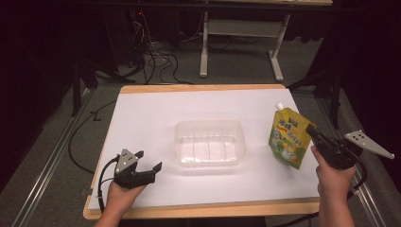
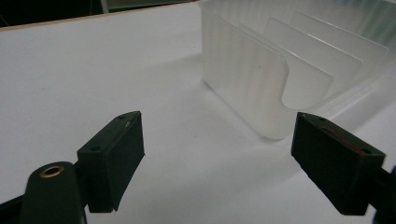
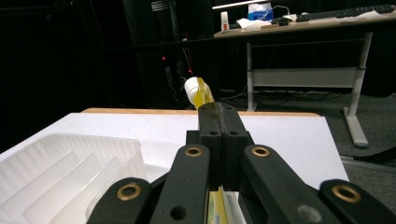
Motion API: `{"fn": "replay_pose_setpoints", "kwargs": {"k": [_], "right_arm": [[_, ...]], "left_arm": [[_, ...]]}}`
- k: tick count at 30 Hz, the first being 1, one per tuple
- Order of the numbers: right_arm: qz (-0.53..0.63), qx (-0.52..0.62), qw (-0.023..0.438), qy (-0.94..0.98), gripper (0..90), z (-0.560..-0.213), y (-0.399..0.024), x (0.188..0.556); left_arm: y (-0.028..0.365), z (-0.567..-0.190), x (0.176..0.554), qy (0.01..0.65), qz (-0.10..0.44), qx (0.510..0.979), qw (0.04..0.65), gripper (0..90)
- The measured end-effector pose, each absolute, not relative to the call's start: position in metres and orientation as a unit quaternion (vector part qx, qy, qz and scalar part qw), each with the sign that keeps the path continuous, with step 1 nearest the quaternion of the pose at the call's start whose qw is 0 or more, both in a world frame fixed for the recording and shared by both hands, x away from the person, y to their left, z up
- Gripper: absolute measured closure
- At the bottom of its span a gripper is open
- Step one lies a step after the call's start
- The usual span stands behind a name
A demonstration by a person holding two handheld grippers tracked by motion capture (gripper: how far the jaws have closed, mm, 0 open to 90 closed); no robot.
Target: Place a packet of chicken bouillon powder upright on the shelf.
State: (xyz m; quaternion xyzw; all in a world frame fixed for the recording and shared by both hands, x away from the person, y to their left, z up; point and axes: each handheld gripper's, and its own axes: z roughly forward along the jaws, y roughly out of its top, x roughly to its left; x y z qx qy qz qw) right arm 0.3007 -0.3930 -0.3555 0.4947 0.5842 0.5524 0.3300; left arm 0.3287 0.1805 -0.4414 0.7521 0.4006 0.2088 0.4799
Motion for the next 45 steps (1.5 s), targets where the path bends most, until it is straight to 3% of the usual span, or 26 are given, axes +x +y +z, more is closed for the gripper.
{"fn": "replay_pose_setpoints", "kwargs": {"k": [22, 26, 29, 32, 35, 40, 45], "right_arm": [[0.534, 0.499, 0.35, 0.586, 88.1, -0.37, -0.4, 0.266], [0.525, 0.501, 0.346, 0.595, 82.5, -0.374, -0.397, 0.264], [0.508, 0.505, 0.34, 0.61, 71.0, -0.38, -0.393, 0.266], [0.499, 0.509, 0.335, 0.616, 66.4, -0.385, -0.391, 0.27], [0.488, 0.517, 0.326, 0.623, 62.7, -0.393, -0.389, 0.275], [0.485, 0.523, 0.308, 0.63, 64.4, -0.41, -0.393, 0.281], [0.474, 0.531, 0.3, 0.636, 65.6, -0.416, -0.392, 0.282]], "left_arm": [[0.15, -0.441, 0.341, 0.366, 0.185, 0.765, 0.496, 23.7], [0.146, -0.441, 0.344, 0.363, 0.182, 0.766, 0.499, 24.6], [0.144, -0.44, 0.343, 0.36, 0.181, 0.766, 0.5, 25.7], [0.142, -0.44, 0.341, 0.359, 0.182, 0.766, 0.502, 26.6], [0.137, -0.441, 0.342, 0.362, 0.185, 0.763, 0.503, 28.6], [0.125, -0.442, 0.349, 0.386, 0.186, 0.752, 0.502, 34.7], [0.112, -0.446, 0.358, 0.412, 0.188, 0.737, 0.502, 48.5]]}}
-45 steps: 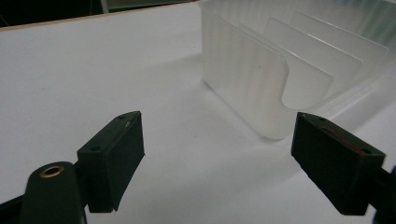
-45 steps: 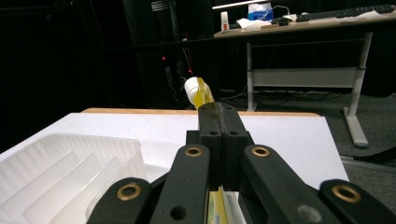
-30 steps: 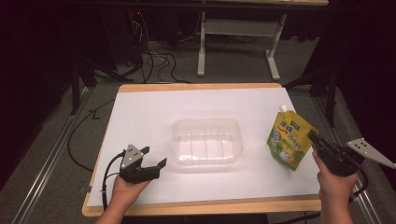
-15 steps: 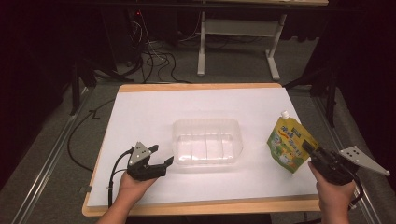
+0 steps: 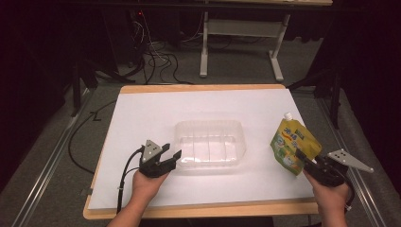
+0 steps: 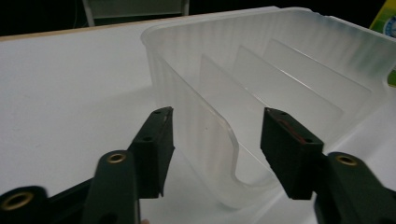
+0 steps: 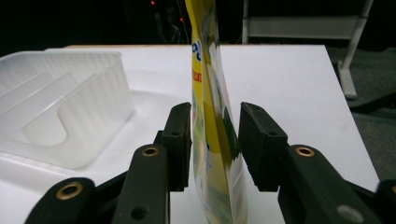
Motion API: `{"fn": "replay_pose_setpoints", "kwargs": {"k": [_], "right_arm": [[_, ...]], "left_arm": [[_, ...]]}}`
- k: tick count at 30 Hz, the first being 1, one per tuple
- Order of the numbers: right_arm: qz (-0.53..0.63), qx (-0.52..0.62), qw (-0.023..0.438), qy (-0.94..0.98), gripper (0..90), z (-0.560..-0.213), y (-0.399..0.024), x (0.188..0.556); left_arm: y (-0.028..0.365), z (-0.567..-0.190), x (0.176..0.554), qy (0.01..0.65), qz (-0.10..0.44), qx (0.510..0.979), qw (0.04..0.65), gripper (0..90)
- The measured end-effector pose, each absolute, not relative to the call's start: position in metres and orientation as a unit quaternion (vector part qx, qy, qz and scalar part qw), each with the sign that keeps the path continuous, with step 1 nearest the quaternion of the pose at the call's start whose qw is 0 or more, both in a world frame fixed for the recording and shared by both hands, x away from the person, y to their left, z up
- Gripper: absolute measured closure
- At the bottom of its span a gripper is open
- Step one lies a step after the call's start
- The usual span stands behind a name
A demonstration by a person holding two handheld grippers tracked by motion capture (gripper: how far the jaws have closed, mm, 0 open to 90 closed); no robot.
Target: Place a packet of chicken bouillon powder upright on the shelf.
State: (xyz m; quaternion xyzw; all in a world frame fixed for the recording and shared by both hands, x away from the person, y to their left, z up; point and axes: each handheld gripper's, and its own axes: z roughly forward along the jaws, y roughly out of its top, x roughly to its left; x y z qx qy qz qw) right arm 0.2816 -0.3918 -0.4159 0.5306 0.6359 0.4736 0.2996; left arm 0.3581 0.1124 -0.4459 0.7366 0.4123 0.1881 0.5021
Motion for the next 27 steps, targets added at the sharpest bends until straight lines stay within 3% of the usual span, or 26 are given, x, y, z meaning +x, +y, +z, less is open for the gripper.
{"fn": "replay_pose_setpoints", "kwargs": {"k": [4, 8, 13, 27], "right_arm": [[0.463, 0.539, 0.3, 0.637, 69.2, -0.418, -0.393, 0.282], [0.465, 0.546, 0.299, 0.63, 73.5, -0.419, -0.396, 0.28], [0.468, 0.538, 0.3, 0.634, 79.1, -0.418, -0.397, 0.282], [0.475, 0.533, 0.3, 0.633, 80.5, -0.42, -0.4, 0.284]], "left_arm": [[0.101, -0.45, 0.36, 0.422, 0.204, 0.736, 0.489, 63.0], [0.101, -0.449, 0.359, 0.437, 0.206, 0.727, 0.487, 71.2], [0.089, -0.447, 0.353, 0.436, 0.203, 0.733, 0.48, 70.2], [0.028, -0.446, 0.356, 0.418, 0.185, 0.744, 0.487, 68.5]]}}
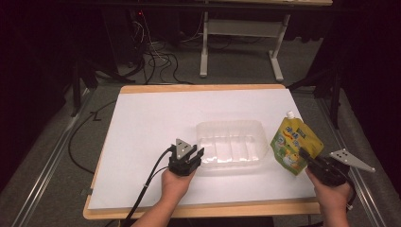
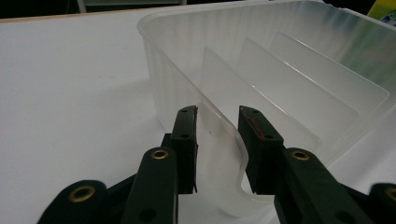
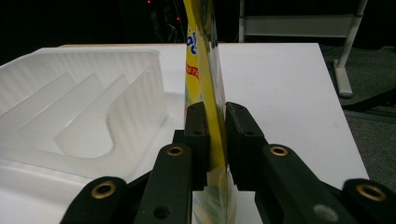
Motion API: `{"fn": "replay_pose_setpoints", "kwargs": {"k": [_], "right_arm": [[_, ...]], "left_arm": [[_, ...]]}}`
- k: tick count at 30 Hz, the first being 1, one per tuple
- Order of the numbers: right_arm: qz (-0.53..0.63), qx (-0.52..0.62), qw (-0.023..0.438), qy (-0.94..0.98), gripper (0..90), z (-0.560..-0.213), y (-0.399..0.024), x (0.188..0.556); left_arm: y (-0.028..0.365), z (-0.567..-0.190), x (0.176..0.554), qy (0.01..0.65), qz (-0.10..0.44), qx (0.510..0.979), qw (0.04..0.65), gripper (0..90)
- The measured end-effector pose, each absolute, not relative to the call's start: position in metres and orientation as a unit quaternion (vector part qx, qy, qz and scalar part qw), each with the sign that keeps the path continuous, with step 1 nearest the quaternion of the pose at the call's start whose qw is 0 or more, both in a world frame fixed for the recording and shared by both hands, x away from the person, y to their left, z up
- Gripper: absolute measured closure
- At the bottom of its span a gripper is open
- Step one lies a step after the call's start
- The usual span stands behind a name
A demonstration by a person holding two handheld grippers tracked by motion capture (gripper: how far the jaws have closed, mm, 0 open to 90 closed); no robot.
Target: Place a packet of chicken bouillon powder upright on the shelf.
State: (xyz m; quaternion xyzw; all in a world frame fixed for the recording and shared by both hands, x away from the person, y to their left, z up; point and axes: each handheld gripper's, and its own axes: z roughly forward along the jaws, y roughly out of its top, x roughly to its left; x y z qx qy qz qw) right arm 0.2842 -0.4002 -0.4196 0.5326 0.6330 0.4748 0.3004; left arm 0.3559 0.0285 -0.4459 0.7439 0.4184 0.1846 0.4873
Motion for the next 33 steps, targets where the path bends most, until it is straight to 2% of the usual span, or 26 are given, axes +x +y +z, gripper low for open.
{"fn": "replay_pose_setpoints", "kwargs": {"k": [4, 10, 13, 15, 19, 22, 25, 27, 33], "right_arm": [[0.481, 0.532, 0.295, 0.631, 80.4, -0.42, -0.401, 0.286], [0.481, 0.528, 0.284, 0.64, 74.8, -0.423, -0.396, 0.296], [0.48, 0.528, 0.284, 0.64, 80.4, -0.424, -0.394, 0.298], [0.468, 0.531, 0.293, 0.642, 84.3, -0.422, -0.391, 0.298], [0.474, 0.543, 0.29, 0.63, 85.2, -0.421, -0.393, 0.297], [0.478, 0.55, 0.289, 0.621, 85.4, -0.419, -0.395, 0.295], [0.481, 0.553, 0.296, 0.612, 85.5, -0.415, -0.398, 0.289], [0.483, 0.552, 0.304, 0.607, 85.5, -0.411, -0.4, 0.286], [0.5, 0.553, 0.311, 0.59, 85.5, -0.403, -0.405, 0.277]], "left_arm": [[0.019, -0.445, 0.357, 0.415, 0.18, 0.747, 0.487, 68.2], [0.016, -0.445, 0.358, 0.413, 0.178, 0.749, 0.487, 67.5], [0.019, -0.443, 0.358, 0.409, 0.17, 0.751, 0.49, 62.9], [0.024, -0.443, 0.355, 0.405, 0.162, 0.752, 0.494, 54.3], [0.026, -0.442, 0.352, 0.399, 0.161, 0.749, 0.504, 49.8], [0.027, -0.441, 0.353, 0.401, 0.156, 0.748, 0.505, 50.3], [0.025, -0.442, 0.355, 0.404, 0.157, 0.748, 0.502, 55.4], [0.023, -0.444, 0.356, 0.403, 0.159, 0.749, 0.501, 63.1], [0.013, -0.442, 0.357, 0.406, 0.163, 0.75, 0.495, 68.4]]}}
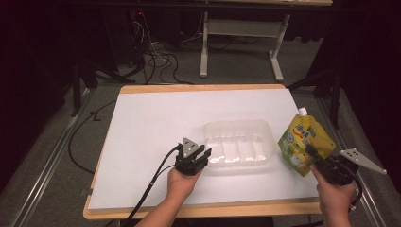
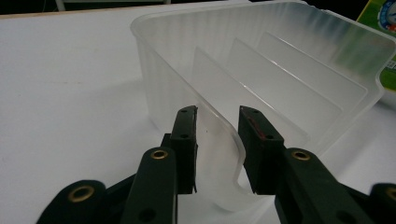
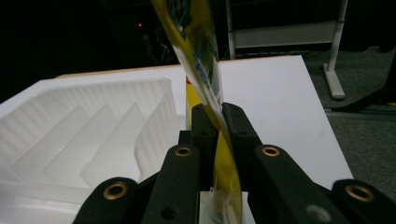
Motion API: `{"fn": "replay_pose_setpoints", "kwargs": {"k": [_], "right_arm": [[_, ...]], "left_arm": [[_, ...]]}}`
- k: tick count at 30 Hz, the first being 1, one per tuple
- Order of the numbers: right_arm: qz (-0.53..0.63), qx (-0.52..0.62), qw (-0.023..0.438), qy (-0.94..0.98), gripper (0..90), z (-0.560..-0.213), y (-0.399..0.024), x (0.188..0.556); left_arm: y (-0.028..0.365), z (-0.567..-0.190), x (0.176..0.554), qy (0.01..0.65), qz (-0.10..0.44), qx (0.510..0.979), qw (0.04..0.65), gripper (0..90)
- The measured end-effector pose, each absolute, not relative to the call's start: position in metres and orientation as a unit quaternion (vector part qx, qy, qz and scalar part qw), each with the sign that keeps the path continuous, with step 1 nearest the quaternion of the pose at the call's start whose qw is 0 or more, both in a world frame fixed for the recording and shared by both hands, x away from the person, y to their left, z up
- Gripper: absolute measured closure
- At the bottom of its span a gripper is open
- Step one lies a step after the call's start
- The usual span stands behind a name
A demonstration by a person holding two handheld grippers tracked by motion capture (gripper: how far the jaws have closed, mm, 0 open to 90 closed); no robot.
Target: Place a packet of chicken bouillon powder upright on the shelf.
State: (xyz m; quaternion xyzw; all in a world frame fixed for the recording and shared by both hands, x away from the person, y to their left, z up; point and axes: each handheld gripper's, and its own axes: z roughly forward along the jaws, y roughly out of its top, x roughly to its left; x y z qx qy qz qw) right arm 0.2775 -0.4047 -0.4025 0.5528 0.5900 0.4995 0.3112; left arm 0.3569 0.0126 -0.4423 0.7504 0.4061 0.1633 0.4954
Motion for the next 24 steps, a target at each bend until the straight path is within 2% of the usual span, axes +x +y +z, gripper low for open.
{"fn": "replay_pose_setpoints", "kwargs": {"k": [5, 8, 10, 12, 15, 20, 23, 24], "right_arm": [[0.503, 0.55, 0.328, 0.58, 85.5, -0.394, -0.405, 0.273], [0.508, 0.55, 0.338, 0.571, 85.6, -0.389, -0.407, 0.271], [0.508, 0.55, 0.341, 0.568, 85.6, -0.386, -0.407, 0.271], [0.51, 0.549, 0.341, 0.567, 85.6, -0.385, -0.407, 0.27], [0.516, 0.549, 0.34, 0.564, 85.7, -0.383, -0.406, 0.269], [0.518, 0.542, 0.344, 0.565, 85.9, -0.377, -0.401, 0.268], [0.524, 0.537, 0.347, 0.563, 85.9, -0.366, -0.394, 0.269], [0.524, 0.537, 0.347, 0.563, 85.9, -0.366, -0.394, 0.269]], "left_arm": [[0.002, -0.444, 0.359, 0.405, 0.153, 0.752, 0.497, 65.7], [0.004, -0.443, 0.358, 0.398, 0.158, 0.755, 0.496, 57.5], [0.009, -0.442, 0.357, 0.398, 0.166, 0.754, 0.496, 56.1], [0.011, -0.442, 0.358, 0.393, 0.166, 0.755, 0.498, 57.4], [0.01, -0.441, 0.358, 0.394, 0.186, 0.752, 0.494, 68.6], [0.01, -0.443, 0.357, 0.394, 0.179, 0.754, 0.494, 68.4], [0.01, -0.443, 0.355, 0.384, 0.178, 0.759, 0.495, 61.0], [0.011, -0.443, 0.354, 0.38, 0.177, 0.761, 0.495, 61.0]]}}
